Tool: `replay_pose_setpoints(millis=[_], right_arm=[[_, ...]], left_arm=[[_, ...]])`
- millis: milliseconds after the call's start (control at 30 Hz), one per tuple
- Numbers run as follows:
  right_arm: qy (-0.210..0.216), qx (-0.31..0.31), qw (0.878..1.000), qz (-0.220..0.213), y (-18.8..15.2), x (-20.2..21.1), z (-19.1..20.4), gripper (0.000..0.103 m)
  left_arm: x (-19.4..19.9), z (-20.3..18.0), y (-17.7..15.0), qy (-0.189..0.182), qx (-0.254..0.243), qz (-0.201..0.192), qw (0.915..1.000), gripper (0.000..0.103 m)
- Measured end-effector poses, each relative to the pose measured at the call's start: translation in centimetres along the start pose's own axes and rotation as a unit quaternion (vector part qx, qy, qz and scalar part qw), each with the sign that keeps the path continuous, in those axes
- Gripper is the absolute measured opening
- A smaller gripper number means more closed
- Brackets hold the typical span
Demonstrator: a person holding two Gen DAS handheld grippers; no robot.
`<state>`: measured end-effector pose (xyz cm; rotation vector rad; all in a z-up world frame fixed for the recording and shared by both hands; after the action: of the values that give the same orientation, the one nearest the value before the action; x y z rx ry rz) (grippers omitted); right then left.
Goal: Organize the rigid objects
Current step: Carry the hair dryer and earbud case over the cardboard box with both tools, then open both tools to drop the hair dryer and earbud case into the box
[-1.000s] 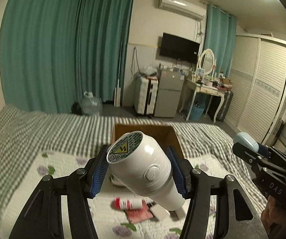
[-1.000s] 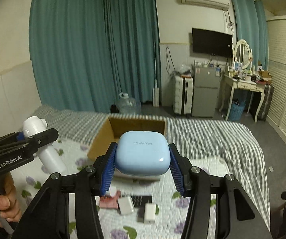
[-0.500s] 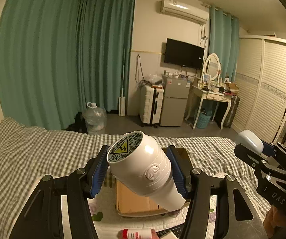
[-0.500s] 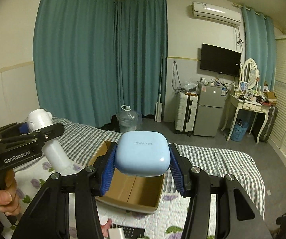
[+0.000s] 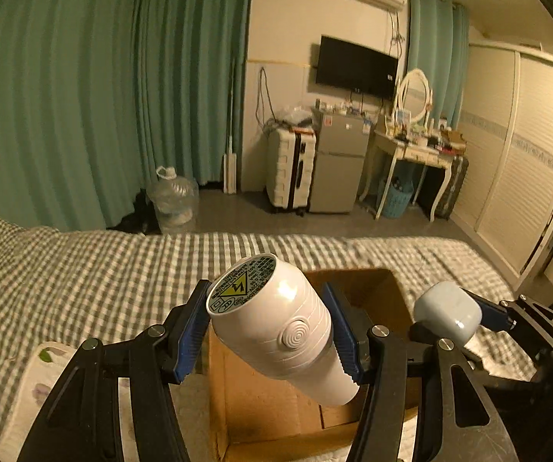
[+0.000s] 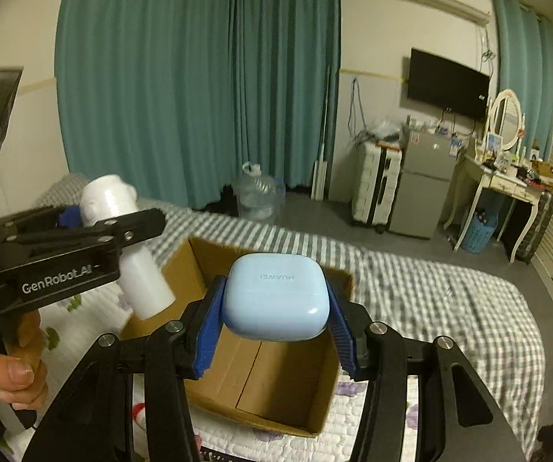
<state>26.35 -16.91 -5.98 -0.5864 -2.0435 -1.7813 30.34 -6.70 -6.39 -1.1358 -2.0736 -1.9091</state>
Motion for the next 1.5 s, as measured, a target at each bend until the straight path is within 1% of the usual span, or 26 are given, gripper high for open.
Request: replay_pose_setpoints(millis=[200, 300, 367, 467, 567, 633, 800, 867, 900, 1000, 1233, 1367, 1433, 1500], right_arm=[[0.008, 0.015, 0.999, 0.049, -3.2, -4.9, 0.9, 0.05], [-0.006, 0.031, 0.997, 0.074, -5.1, -7.6, 1.2, 0.05], [-0.004, 0.032, 0.996, 0.089, -6.4, -8.6, 1.5, 0.05], [0.001, 0.034, 0.994, 0.101, -7.4, -9.7, 1.8, 0.05], [0.001, 0.042, 0.993, 0.11, -8.1, -10.2, 2.1, 0.05], [0.003, 0.046, 0.992, 0.119, -8.7, -10.7, 2.1, 0.05], [-0.009, 0.054, 0.991, 0.125, -9.0, -11.5, 1.7, 0.05], [-0.02, 0.058, 0.991, 0.121, -9.0, -11.5, 1.7, 0.05], [-0.025, 0.061, 0.991, 0.117, -9.0, -11.4, 1.6, 0.051], [-0.025, 0.052, 0.993, 0.104, -8.5, -10.3, 1.6, 0.063], [-0.037, 0.027, 0.997, 0.069, -6.0, -6.0, -0.4, 0.064], [-0.042, 0.009, 0.998, 0.043, -4.2, -2.6, -1.8, 0.064], [-0.045, 0.002, 0.999, 0.028, -3.4, -0.5, -2.3, 0.068], [-0.048, -0.005, 0.999, 0.013, -2.5, 1.6, -2.9, 0.072]], left_arm=[[-4.2, 1.3, -2.7, 0.009, 0.0, 0.043, 0.999, 0.059], [-5.7, 1.9, -3.9, 0.008, 0.011, 0.063, 0.9979, 0.059], [-6.4, 1.8, -4.5, 0.007, 0.011, 0.071, 0.9974, 0.059], [-7.5, 1.9, -5.4, 0.012, 0.01, 0.083, 0.9965, 0.059], [-8.3, 2.1, -6.0, 0.006, 0.019, 0.094, 0.9953, 0.059], [-8.5, 1.8, -6.3, 0.007, 0.014, 0.099, 0.995, 0.059], [-8.7, 1.7, -6.0, -0.001, 0.022, 0.106, 0.9941, 0.061], [-8.3, 1.8, -5.8, -0.001, 0.035, 0.106, 0.9938, 0.061], [-8.1, 1.9, -5.7, -0.003, 0.041, 0.104, 0.9938, 0.061], [-6.8, 2.2, -4.9, -0.004, 0.052, 0.09, 0.9946, 0.061], [-1.9, 2.3, -1.8, 0.007, 0.064, 0.043, 0.997, 0.061], [1.5, 1.7, 0.0, -0.001, 0.071, 0.011, 0.9974, 0.061], [3.2, 1.3, 0.5, 0.003, 0.066, 0.002, 0.9978, 0.062], [4.8, 0.7, 0.8, 0.016, 0.056, 0.004, 0.9983, 0.062]])
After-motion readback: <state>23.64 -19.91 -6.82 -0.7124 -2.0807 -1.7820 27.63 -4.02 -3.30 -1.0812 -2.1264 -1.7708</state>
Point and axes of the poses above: each gripper's, at about its wrist camera, not at the fingertips, and x roughly against the way its jaws point, z to its left, y to its top, the point moved 7 cm from there along -x, roughly the way its jaws point, and after that the axes turned 15 degrees about -y, right-handed, at the moved point
